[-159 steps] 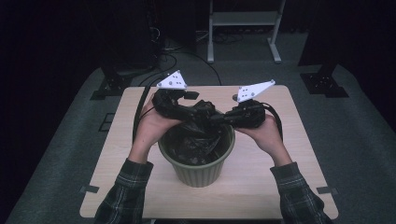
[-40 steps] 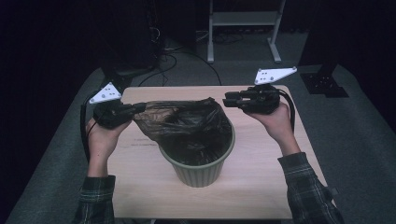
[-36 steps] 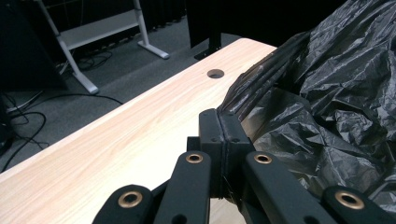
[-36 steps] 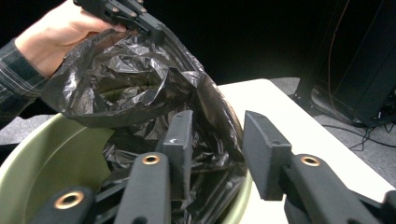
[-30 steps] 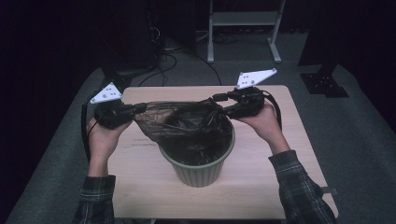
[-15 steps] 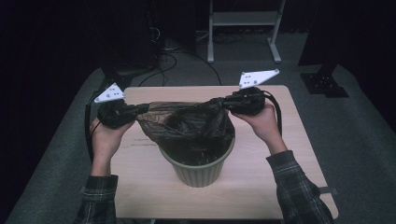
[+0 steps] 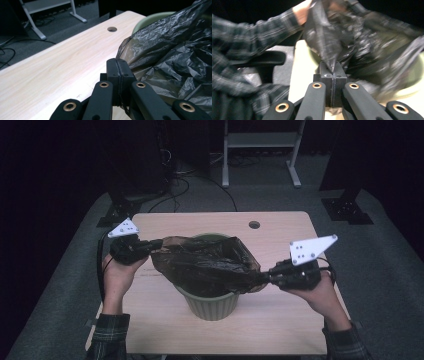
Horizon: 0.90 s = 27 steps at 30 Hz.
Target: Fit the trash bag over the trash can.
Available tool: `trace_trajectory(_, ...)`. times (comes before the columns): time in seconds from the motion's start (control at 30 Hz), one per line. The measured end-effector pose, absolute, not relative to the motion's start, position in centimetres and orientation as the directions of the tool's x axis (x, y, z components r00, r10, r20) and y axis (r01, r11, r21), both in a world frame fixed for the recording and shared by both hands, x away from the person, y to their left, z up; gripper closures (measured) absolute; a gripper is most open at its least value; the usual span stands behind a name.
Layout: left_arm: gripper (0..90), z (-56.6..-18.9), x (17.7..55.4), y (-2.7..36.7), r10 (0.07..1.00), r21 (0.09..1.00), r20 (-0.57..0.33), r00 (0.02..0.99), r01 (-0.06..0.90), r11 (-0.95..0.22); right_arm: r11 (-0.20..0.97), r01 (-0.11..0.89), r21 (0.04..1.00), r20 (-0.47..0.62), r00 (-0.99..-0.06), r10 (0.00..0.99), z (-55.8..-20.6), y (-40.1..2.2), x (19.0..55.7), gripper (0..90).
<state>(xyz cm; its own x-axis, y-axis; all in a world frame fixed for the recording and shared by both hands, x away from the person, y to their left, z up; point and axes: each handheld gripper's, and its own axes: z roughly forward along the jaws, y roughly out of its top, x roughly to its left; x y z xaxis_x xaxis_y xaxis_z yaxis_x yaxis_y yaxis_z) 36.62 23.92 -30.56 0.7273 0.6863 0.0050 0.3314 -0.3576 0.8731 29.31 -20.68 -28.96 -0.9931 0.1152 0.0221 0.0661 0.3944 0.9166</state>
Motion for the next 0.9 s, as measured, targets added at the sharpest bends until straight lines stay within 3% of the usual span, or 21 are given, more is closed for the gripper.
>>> trace_trajectory(0.33,89.9,-32.9,36.8,24.2,0.697,0.86,-0.027,0.717,0.373,-0.349,0.503,0.106,0.858,0.103,-0.994,0.032,-34.7,-18.9,26.2,90.0)
trace_trajectory(0.87,89.8,-34.7,38.2,23.4,0.701,0.837,-0.027,0.713,0.399,-0.374,0.605,0.225,0.764,0.211,-0.973,0.094,-41.2,-18.5,27.2,90.0)
trace_trajectory(0.9,89.8,-34.8,38.3,23.2,0.698,0.835,-0.021,0.715,0.396,-0.381,0.601,0.227,0.767,0.213,-0.972,0.095,-41.4,-18.6,27.2,85.2)
